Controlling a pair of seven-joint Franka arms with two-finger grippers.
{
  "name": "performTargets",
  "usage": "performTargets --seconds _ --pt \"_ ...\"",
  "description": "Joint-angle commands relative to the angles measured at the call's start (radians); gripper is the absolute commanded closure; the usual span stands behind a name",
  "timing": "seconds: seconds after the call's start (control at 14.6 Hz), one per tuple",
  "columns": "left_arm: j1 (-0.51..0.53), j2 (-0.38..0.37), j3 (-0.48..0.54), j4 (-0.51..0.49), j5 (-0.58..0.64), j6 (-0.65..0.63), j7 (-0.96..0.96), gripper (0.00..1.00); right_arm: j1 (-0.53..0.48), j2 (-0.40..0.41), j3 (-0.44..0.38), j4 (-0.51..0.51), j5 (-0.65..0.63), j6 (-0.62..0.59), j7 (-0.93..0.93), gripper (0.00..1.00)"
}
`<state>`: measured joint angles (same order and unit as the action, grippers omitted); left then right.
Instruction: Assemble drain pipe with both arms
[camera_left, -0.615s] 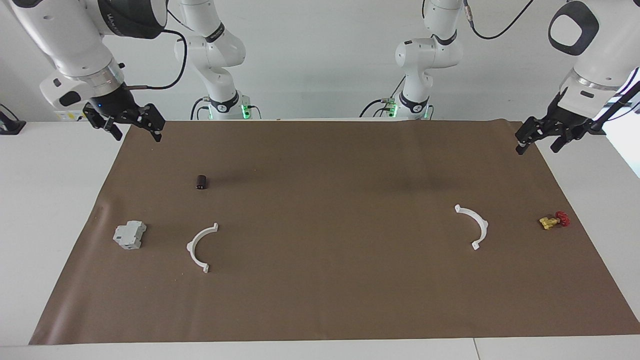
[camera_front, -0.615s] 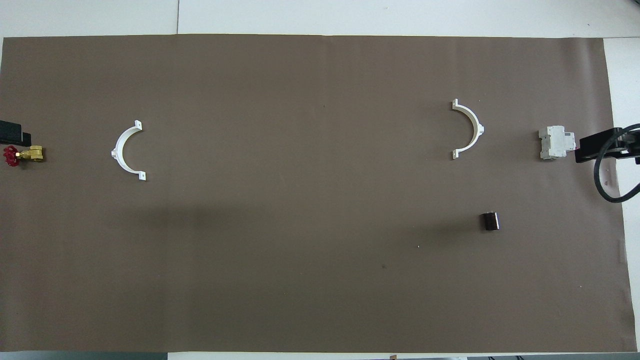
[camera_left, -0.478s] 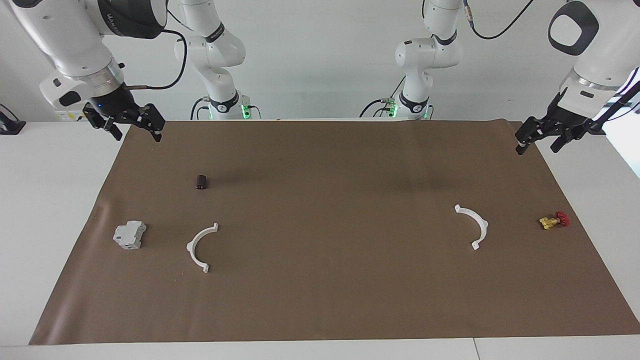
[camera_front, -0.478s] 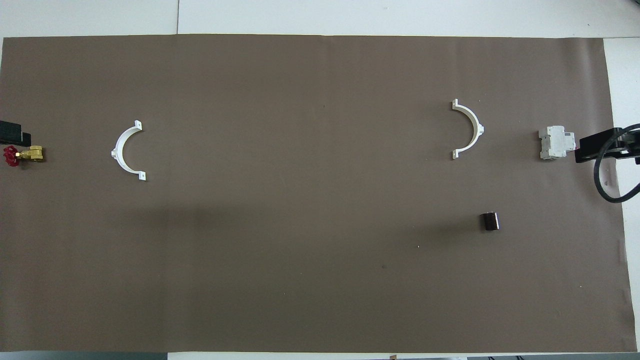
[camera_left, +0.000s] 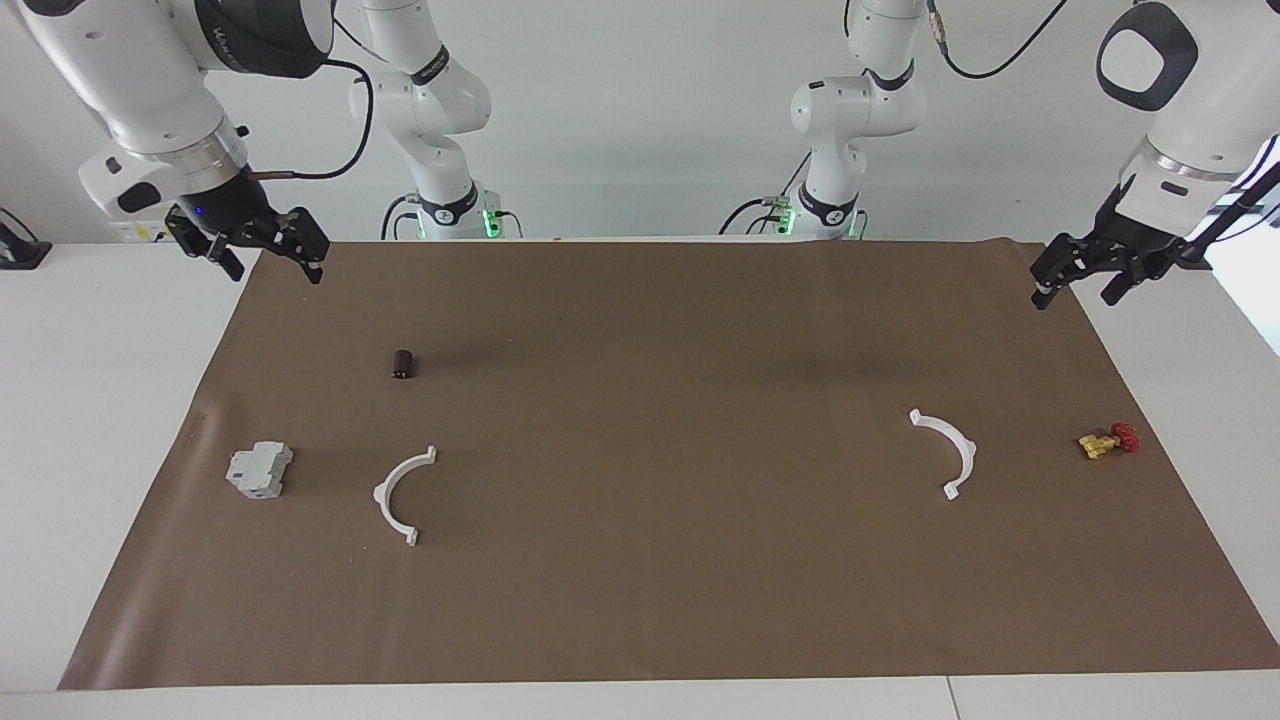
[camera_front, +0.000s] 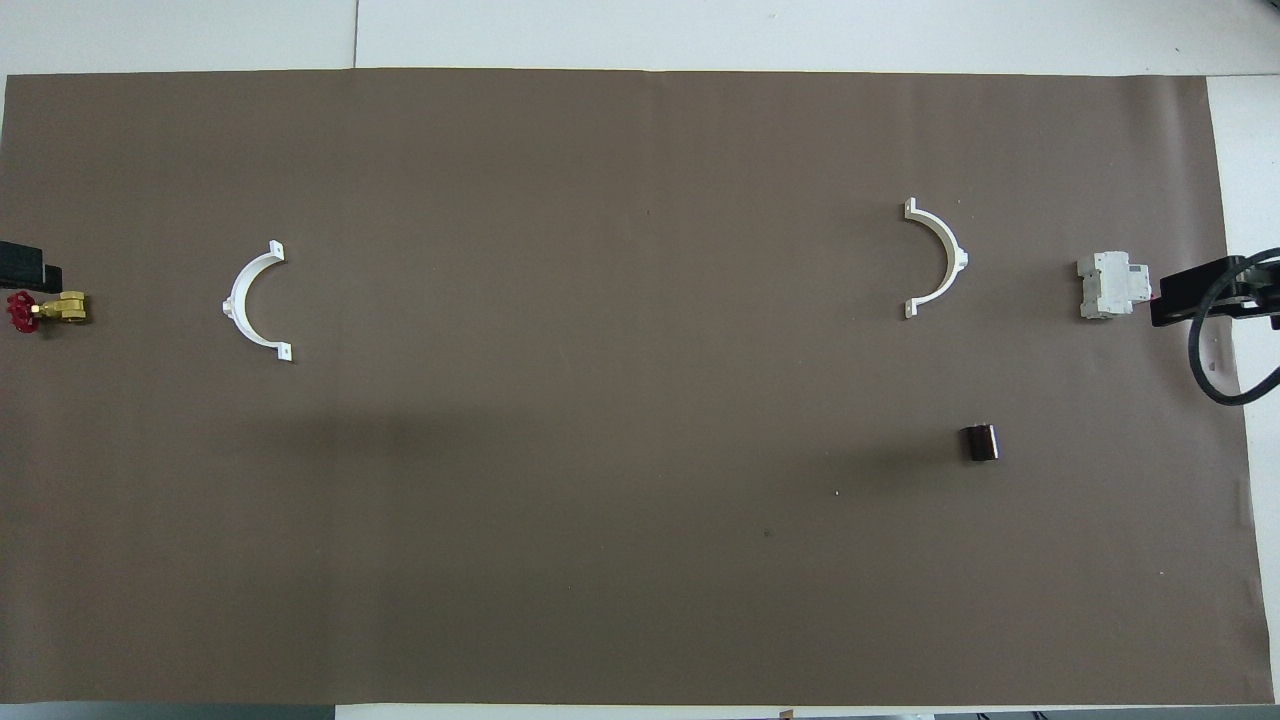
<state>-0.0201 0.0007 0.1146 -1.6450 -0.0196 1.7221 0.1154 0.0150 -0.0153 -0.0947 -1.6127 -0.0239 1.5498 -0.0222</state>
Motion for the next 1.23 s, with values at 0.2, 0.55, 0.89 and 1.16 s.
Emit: performTargets --seconds 0.2,0.55,0.89,1.16 --pt "-0.008 -0.004 0.003 -0.001 0.020 -0.013 -0.002 0.00 0.022 0.013 0.012 -0.110 0.050 0.231 0.002 0.00" --pt "-0.009 -0.004 0.003 -0.001 0.020 -0.016 -0.003 0.00 0.055 0.216 0.018 -0.150 0.076 0.531 -0.004 0.00" --pt "-0.009 -0.001 0.000 -0.064 0.021 0.129 0.006 0.00 0.045 0.329 0.018 -0.267 0.075 0.774 -0.071 0.00" --pt "-0.009 0.013 -0.001 -0.203 0.021 0.314 0.006 0.00 0.017 0.393 0.021 -0.236 0.088 0.783 -0.136 0.17"
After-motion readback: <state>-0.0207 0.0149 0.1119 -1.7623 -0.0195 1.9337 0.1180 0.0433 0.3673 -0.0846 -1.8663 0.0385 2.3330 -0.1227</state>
